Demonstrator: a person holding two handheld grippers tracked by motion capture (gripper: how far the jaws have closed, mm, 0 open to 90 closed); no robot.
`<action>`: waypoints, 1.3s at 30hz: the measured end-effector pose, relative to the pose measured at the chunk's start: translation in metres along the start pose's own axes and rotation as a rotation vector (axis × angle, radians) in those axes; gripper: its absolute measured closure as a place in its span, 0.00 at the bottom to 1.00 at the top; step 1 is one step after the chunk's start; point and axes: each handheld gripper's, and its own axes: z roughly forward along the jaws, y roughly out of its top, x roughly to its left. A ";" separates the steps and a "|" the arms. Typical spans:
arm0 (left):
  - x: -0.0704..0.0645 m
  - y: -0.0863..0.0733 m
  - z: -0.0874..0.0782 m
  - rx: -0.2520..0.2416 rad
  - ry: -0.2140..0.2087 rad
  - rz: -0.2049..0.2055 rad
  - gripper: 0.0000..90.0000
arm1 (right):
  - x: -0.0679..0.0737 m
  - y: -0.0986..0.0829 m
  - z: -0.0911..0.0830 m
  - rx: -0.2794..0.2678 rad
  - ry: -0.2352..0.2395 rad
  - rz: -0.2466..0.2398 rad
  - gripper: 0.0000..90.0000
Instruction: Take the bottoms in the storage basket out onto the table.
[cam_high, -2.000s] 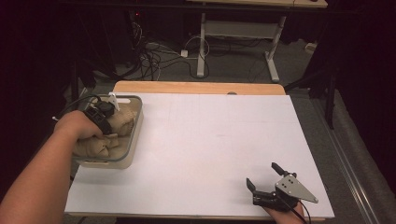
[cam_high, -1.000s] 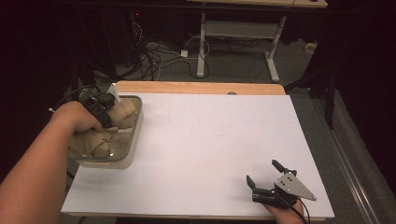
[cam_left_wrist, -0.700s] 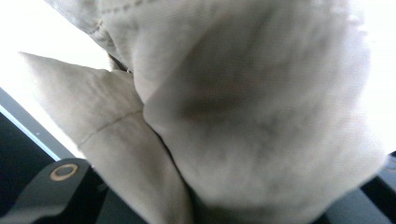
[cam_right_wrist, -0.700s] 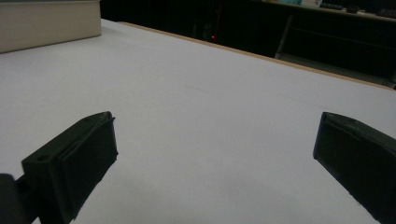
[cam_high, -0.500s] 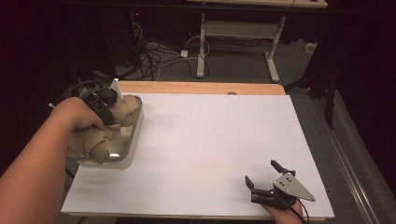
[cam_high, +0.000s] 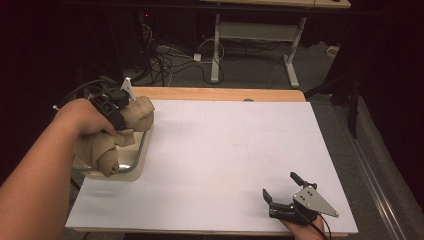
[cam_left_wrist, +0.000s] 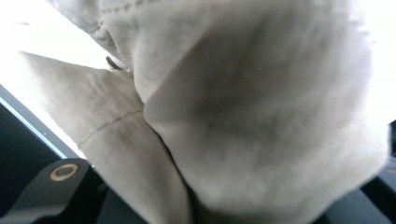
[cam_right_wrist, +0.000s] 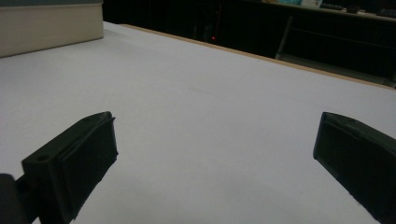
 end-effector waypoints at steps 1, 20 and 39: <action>-0.001 0.000 -0.002 -0.001 0.000 0.001 0.74 | 0.000 0.000 0.000 -0.002 -0.001 -0.002 0.01; -0.027 0.012 -0.022 -0.033 0.009 0.034 0.74 | 0.000 0.000 -0.002 0.000 -0.007 0.002 0.01; -0.055 0.032 -0.033 -0.042 0.009 0.086 0.74 | -0.003 0.000 -0.003 -0.009 -0.004 0.007 0.01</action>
